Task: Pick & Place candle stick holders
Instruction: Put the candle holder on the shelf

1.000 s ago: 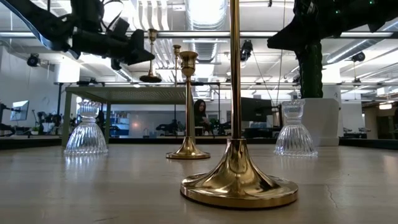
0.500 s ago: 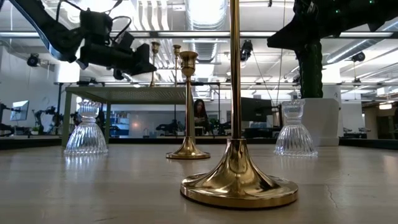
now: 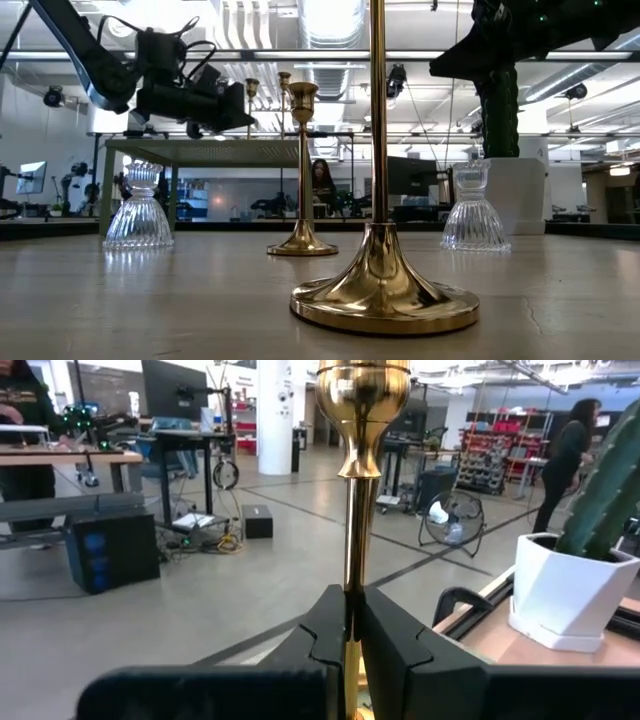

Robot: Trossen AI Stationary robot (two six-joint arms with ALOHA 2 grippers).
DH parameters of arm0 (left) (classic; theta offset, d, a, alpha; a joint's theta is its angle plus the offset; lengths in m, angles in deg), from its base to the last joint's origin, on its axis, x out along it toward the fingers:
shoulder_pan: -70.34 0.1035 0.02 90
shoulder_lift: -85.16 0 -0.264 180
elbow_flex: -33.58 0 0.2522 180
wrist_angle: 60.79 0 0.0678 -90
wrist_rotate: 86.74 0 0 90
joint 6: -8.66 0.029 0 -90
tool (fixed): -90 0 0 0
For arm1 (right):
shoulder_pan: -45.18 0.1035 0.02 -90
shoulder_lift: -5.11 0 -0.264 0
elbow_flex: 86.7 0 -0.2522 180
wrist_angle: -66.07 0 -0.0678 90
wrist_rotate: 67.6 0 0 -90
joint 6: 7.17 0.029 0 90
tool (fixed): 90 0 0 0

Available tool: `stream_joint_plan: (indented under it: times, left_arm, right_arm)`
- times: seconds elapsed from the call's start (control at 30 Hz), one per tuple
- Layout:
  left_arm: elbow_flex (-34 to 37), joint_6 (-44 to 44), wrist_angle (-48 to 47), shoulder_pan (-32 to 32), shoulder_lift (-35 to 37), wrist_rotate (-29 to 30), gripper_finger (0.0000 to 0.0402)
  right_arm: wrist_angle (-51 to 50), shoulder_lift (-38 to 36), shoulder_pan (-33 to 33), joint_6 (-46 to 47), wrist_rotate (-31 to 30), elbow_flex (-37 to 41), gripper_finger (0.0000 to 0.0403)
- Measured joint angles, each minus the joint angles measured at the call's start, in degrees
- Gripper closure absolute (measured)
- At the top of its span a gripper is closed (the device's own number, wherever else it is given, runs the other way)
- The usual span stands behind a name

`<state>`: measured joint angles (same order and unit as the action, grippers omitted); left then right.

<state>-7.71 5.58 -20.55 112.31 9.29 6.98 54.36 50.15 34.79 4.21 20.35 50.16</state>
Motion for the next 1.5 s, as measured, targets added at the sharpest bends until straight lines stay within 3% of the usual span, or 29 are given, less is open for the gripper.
stream_joint_plan:
  times: [0.47, 1.0, 1.5]
  left_arm:
    - [-0.13, -0.13, 5.61, 1.73, -4.02, -1.84, 0.0383]
    - [-0.09, -2.44, 5.03, 2.24, -3.71, -5.35, 0.0383]
    - [-0.09, -6.25, 1.77, 1.83, -2.44, -13.61, 0.0383]
  right_arm:
    - [0.02, 0.02, 0.00, -0.75, -0.04, 0.00, 0.0346]
    - [0.26, 0.02, 0.00, -0.90, -0.09, 0.00, 0.0346]
    - [0.28, 0.02, 0.00, -1.26, -0.12, 0.02, 0.0346]
